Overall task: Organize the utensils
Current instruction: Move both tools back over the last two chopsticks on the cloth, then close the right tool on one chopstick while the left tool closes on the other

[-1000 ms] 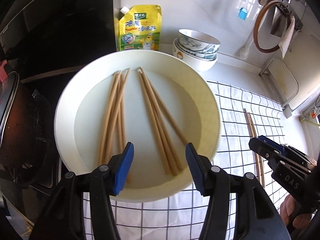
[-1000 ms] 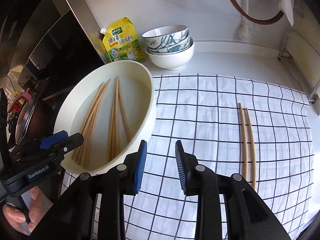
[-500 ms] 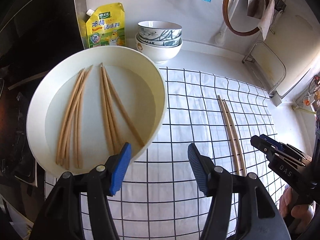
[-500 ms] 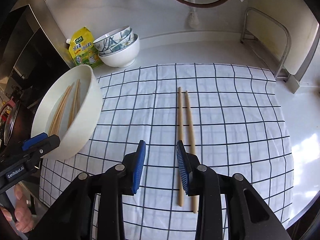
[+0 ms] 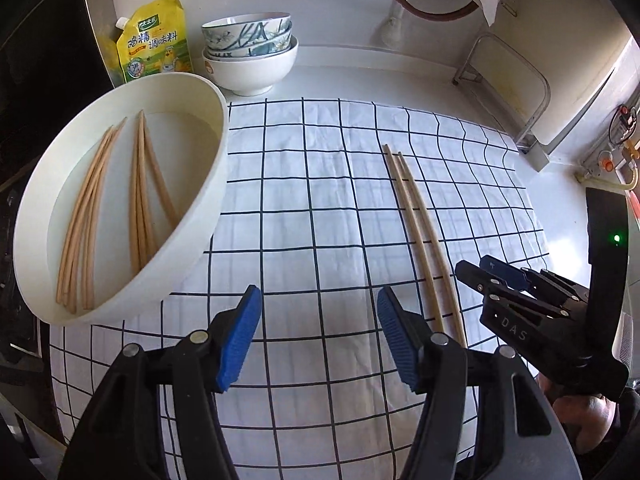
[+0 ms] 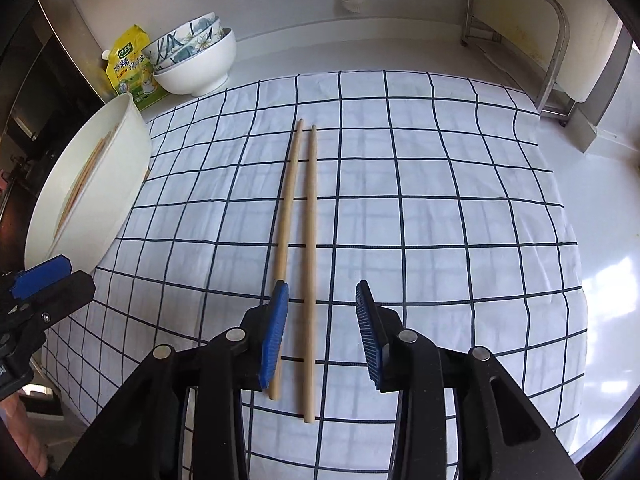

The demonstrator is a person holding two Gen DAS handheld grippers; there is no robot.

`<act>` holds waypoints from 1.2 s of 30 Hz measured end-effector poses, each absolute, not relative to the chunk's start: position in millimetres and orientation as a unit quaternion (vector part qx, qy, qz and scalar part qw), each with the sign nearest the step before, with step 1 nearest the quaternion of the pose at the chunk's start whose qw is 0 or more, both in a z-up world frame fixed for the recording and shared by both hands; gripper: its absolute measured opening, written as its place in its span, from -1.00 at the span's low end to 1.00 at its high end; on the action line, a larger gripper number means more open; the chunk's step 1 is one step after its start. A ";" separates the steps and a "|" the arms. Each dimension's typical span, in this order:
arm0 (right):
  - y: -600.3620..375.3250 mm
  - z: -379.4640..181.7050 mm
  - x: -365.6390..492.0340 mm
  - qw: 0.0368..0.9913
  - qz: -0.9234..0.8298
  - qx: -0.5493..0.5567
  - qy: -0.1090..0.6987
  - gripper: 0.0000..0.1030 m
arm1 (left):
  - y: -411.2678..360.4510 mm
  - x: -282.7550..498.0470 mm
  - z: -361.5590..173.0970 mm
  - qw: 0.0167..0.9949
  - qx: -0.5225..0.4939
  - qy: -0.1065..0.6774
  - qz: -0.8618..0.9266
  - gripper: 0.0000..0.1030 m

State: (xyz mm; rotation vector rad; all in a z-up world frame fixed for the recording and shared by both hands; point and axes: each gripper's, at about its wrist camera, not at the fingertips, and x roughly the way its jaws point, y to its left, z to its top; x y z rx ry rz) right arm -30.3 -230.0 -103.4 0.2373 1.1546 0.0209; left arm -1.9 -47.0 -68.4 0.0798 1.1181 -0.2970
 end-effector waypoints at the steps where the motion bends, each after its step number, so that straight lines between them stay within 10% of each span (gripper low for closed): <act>1: -230.4 -106.2 -29.5 0.831 0.010 0.109 0.546 -0.35 | -49.2 -2.8 -71.4 0.835 0.039 0.532 -0.139 0.15; 10: -221.1 -119.4 -28.0 0.838 0.016 0.063 0.542 -0.35 | -60.4 -4.3 -87.0 0.825 0.044 0.549 -0.127 0.16; 17: -222.3 -124.6 -26.6 0.842 0.024 0.046 0.537 -0.86 | -72.4 -0.5 -97.2 0.822 0.046 0.555 -0.121 0.21; 36: -302.0 -128.3 -45.7 0.843 -0.003 0.106 0.528 -0.87 | -135.6 36.7 -140.6 0.817 0.076 0.562 -0.107 0.24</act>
